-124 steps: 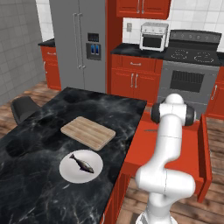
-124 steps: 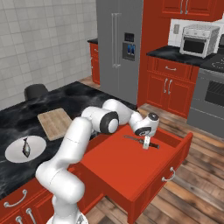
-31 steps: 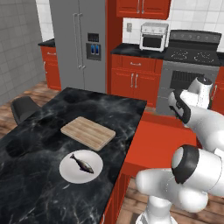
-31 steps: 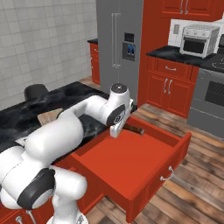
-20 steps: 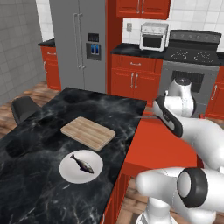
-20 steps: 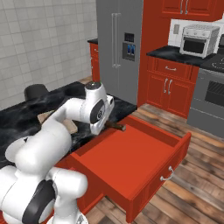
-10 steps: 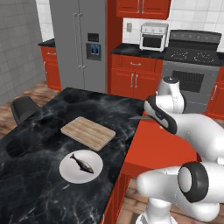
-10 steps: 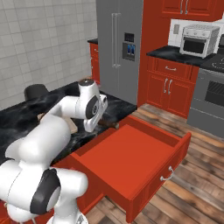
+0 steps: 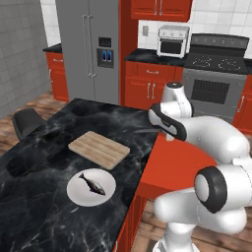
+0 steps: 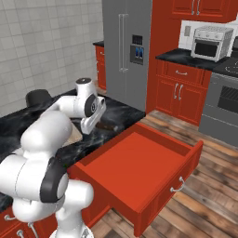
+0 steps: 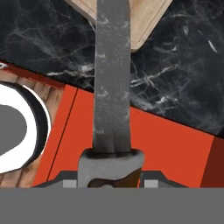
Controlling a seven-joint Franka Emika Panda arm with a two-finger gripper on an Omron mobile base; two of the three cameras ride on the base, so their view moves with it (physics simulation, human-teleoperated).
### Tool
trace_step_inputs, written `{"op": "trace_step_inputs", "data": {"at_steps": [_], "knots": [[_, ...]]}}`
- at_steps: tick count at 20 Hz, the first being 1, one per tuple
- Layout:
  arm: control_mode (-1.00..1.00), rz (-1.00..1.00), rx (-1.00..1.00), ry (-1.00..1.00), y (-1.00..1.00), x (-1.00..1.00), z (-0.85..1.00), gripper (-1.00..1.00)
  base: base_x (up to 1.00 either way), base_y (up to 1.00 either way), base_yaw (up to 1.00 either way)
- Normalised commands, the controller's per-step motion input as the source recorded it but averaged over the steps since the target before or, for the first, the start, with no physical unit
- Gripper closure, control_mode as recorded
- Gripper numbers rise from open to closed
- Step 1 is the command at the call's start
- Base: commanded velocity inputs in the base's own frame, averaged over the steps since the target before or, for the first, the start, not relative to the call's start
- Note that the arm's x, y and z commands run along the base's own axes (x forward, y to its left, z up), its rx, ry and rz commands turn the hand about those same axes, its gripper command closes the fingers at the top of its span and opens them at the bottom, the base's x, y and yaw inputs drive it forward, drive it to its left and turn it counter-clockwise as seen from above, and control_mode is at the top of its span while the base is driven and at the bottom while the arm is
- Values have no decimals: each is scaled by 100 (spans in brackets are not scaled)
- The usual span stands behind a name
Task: Pick up the knife from the drawer and place it on the cutting board. Then place the meat from the plate to the cutting board.
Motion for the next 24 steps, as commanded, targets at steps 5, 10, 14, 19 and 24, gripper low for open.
{"op": "trace_step_inputs", "data": {"at_steps": [5, 10, 14, 19, 24], "knots": [[-100, 1, 0, 0, 59, 23, -5, 100, 0, 0, 0], [-100, 1, 0, 0, 68, 30, -16, 100, 0, 0, 0], [-100, 3, -1, 0, 62, 33, -36, 100, 0, 0, 0], [-100, 16, 0, 0, 21, 10, -32, 100, 0, 0, 0], [-100, 10, 0, 0, 38, 45, -30, 100, 0, 0, 0]]}}
